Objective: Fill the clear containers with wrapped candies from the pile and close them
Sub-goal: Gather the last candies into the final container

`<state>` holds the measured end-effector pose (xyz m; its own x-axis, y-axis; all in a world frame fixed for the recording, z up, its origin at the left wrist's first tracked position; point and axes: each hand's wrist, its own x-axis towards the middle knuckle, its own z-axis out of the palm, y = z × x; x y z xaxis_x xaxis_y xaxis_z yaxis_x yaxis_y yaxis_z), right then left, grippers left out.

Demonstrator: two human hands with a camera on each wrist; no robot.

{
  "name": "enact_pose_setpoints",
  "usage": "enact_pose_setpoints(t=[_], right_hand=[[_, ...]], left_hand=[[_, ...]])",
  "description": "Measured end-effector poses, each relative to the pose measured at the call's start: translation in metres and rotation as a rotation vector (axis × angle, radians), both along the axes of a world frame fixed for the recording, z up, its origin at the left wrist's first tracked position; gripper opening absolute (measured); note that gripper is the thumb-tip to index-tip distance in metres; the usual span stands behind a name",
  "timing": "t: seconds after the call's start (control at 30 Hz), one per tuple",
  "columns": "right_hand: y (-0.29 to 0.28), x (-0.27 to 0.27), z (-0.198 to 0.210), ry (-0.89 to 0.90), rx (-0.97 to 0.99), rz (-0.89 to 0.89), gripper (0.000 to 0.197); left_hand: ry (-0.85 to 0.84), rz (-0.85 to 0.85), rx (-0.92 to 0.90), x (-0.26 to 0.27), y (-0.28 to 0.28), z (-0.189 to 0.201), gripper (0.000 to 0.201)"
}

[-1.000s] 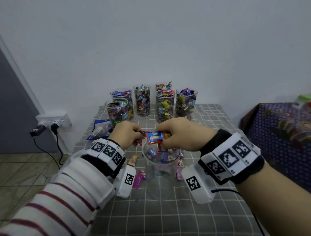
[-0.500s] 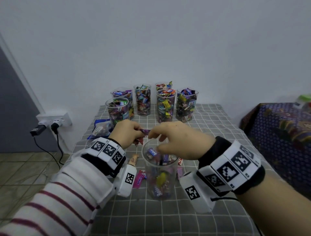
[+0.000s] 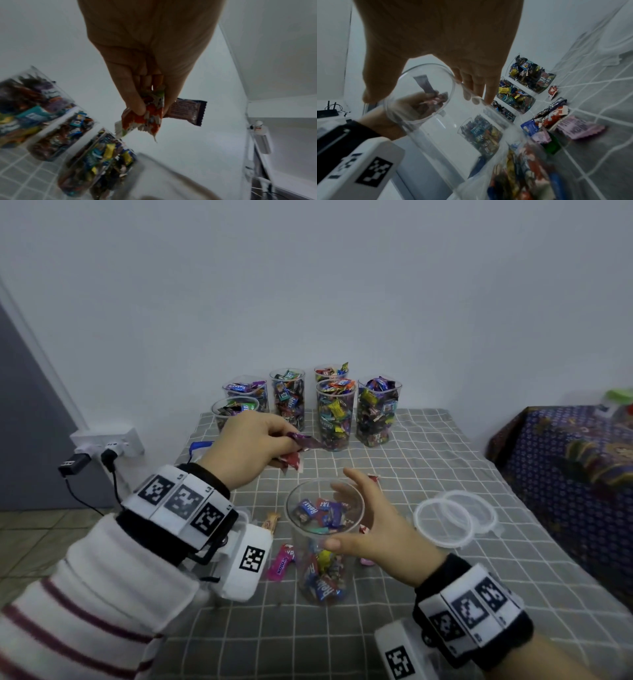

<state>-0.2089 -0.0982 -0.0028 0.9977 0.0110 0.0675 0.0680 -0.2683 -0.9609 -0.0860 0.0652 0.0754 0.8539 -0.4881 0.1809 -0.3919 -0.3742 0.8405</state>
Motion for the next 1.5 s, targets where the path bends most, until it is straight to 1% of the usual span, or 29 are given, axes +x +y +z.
enact_pose_setpoints(t=[0.1, 0.13, 0.2, 0.27, 0.37, 0.43, 0.53, 0.6, 0.67, 0.8, 0.83, 0.9, 1.0, 1.07, 1.13, 1.17, 1.2, 1.23, 1.3, 1.37, 1.5], right_hand=[[-0.002, 0.003, -0.001, 0.008, -0.006, -0.001, 0.087], [-0.003, 0.003, -0.002, 0.002, -0.009, -0.005, 0.085], [-0.004, 0.003, -0.002, -0.017, -0.001, -0.006, 0.089], [-0.004, 0.003, -0.002, -0.026, 0.017, 0.003, 0.093], [-0.003, 0.002, -0.003, -0.036, 0.002, -0.002, 0.095], [-0.002, 0.002, -0.002, -0.038, -0.011, -0.001, 0.096], [-0.002, 0.002, -0.001, -0.036, -0.042, -0.005, 0.098], [-0.003, 0.002, -0.001, -0.031, -0.05, -0.005, 0.097], [-0.003, 0.001, 0.0, -0.018, -0.051, -0.006, 0.093], [-0.008, -0.001, 0.002, 0.004, -0.057, -0.01, 0.082], [-0.009, -0.002, 0.003, 0.005, -0.068, -0.012, 0.082], [-0.01, -0.005, 0.005, 0.012, -0.086, -0.007, 0.084], [-0.014, -0.007, 0.008, 0.044, -0.082, 0.055, 0.088], [-0.02, -0.007, 0.012, 0.131, -0.024, 0.156, 0.094], [-0.03, -0.005, 0.016, 0.233, 0.043, 0.262, 0.09], [-0.035, -0.003, 0.018, 0.263, 0.021, 0.277, 0.085], [-0.041, 0.002, 0.017, 0.282, -0.025, 0.255, 0.079], [-0.049, 0.009, 0.015, 0.294, -0.075, 0.193, 0.074], [-0.064, 0.026, 0.009, 0.303, -0.219, 0.027, 0.068], [-0.075, 0.043, 0.003, 0.333, -0.362, -0.085, 0.067], [-0.083, 0.072, -0.001, 0.472, -0.565, -0.171, 0.065]], left_hand=[[0.008, -0.122, 0.014, -0.015, -0.002, 0.007, 0.007], [0.019, -0.166, 0.031, -0.02, -0.003, 0.006, 0.008], [0.037, -0.245, 0.079, -0.027, -0.003, 0.004, 0.009], [0.004, -0.299, 0.166, -0.033, -0.004, 0.001, 0.012], [-0.08, -0.302, 0.277, -0.032, -0.004, -0.005, 0.023], [-0.103, -0.291, 0.3, -0.031, -0.004, -0.007, 0.021], [-0.096, -0.311, 0.296, -0.031, -0.004, -0.007, 0.015], [-0.094, -0.318, 0.295, -0.032, -0.003, -0.007, 0.016], [-0.09, -0.319, 0.263, -0.032, -0.002, -0.008, 0.017], [-0.049, -0.237, 0.002, -0.032, 0.001, -0.012, 0.019], [-0.049, -0.203, -0.044, -0.03, 0.003, -0.013, 0.02], [-0.039, -0.149, -0.07, -0.023, 0.006, -0.018, 0.021], [0.022, -0.122, 0.024, -0.007, 0.01, -0.03, 0.016], [0.059, -0.159, 0.144, 0.0, 0.009, -0.038, 0.015], [0.091, -0.188, 0.261, 0.009, 0.005, -0.05, 0.022], [0.106, -0.193, 0.309, 0.015, 0.003, -0.056, 0.026], [0.115, -0.196, 0.354, 0.019, 0.001, -0.062, 0.028], [0.115, -0.202, 0.404, 0.023, -0.001, -0.067, 0.029], [0.093, -0.234, 0.543, 0.029, -0.008, -0.075, 0.033], [0.101, -0.309, 0.648, 0.033, -0.016, -0.081, 0.041], [0.172, -0.491, 0.68, 0.042, -0.03, -0.092, 0.059]])
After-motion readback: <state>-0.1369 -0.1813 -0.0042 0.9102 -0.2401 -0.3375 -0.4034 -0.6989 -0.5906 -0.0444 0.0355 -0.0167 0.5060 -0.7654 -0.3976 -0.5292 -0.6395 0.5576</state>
